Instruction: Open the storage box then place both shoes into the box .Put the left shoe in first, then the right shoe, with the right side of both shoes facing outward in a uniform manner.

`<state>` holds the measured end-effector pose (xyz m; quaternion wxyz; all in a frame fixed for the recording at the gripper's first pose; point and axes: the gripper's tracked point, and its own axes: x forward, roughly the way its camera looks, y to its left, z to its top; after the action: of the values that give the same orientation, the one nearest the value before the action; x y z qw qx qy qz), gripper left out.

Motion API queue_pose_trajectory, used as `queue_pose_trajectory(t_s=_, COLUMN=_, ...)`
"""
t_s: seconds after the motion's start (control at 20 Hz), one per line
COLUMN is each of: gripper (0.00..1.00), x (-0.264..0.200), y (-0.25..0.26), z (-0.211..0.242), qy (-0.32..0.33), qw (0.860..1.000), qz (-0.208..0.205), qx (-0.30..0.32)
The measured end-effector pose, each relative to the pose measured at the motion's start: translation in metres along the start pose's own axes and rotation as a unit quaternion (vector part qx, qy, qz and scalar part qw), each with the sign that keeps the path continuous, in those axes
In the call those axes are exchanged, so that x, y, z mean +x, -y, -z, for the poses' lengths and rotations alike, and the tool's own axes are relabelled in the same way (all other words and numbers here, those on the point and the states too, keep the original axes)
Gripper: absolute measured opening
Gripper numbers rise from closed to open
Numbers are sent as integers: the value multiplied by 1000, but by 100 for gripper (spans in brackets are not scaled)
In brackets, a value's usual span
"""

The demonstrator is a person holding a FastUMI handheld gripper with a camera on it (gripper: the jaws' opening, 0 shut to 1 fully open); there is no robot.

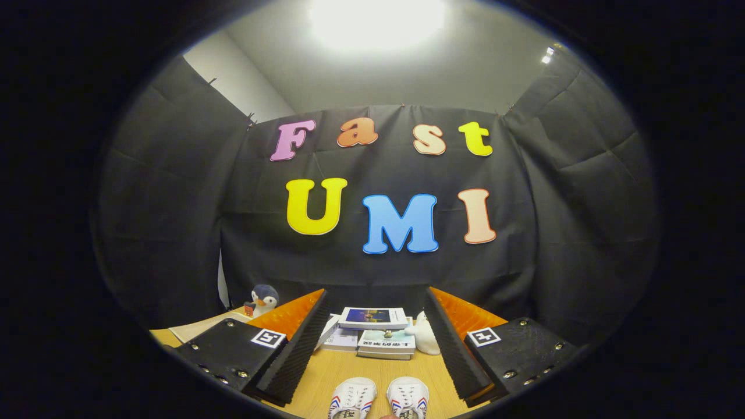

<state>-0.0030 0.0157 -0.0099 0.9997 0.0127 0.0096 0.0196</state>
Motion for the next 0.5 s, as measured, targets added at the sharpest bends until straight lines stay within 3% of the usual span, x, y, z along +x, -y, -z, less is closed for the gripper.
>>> queue_pose_trajectory(t_s=0.5, gripper=98, x=4, y=-37, z=32, qy=-57, qw=995, qz=-44, qx=73)
